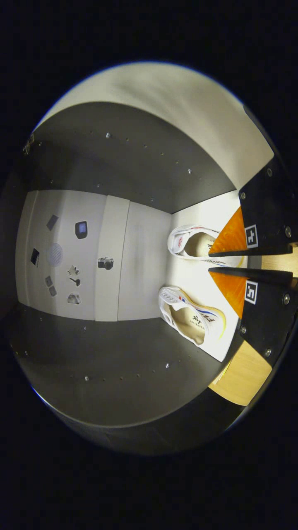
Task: Open the shoe cabinet door, grab the shoes and put them into the shoe cabinet, then close the shoe cabinet door.
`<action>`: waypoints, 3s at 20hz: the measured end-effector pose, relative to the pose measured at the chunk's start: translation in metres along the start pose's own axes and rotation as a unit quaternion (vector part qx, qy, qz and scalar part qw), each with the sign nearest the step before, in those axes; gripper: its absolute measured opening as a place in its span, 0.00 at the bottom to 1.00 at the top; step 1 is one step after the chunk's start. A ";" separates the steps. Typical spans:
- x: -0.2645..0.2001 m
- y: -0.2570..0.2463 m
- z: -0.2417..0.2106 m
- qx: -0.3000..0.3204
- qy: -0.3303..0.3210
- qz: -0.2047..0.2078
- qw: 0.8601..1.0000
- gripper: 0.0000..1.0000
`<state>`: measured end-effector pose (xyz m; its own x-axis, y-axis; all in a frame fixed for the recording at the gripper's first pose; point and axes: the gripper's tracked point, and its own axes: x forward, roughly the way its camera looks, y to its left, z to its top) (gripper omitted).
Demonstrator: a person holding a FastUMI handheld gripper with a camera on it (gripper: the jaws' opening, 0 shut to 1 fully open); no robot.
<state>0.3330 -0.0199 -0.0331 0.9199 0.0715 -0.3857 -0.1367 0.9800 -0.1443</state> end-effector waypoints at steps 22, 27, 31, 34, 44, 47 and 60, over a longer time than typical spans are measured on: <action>-0.222 0.007 -0.034 0.044 -0.101 -0.019 0.994 0.20; -0.258 -0.007 -0.053 0.048 -0.111 -0.033 0.992 0.24; -0.299 -0.014 -0.061 0.058 -0.124 -0.032 0.990 0.32; -0.329 -0.024 -0.061 0.067 -0.137 -0.036 0.988 0.35; -0.388 -0.096 -0.094 0.085 -0.145 -0.096 0.981 0.45; -0.396 -0.125 -0.105 0.094 -0.140 -0.116 0.979 0.47; -0.331 -0.194 -0.133 0.145 -0.110 -0.115 0.977 0.55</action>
<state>0.0063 -0.2587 0.0012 0.9749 -0.1506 -0.1642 0.1640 0.9839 0.0716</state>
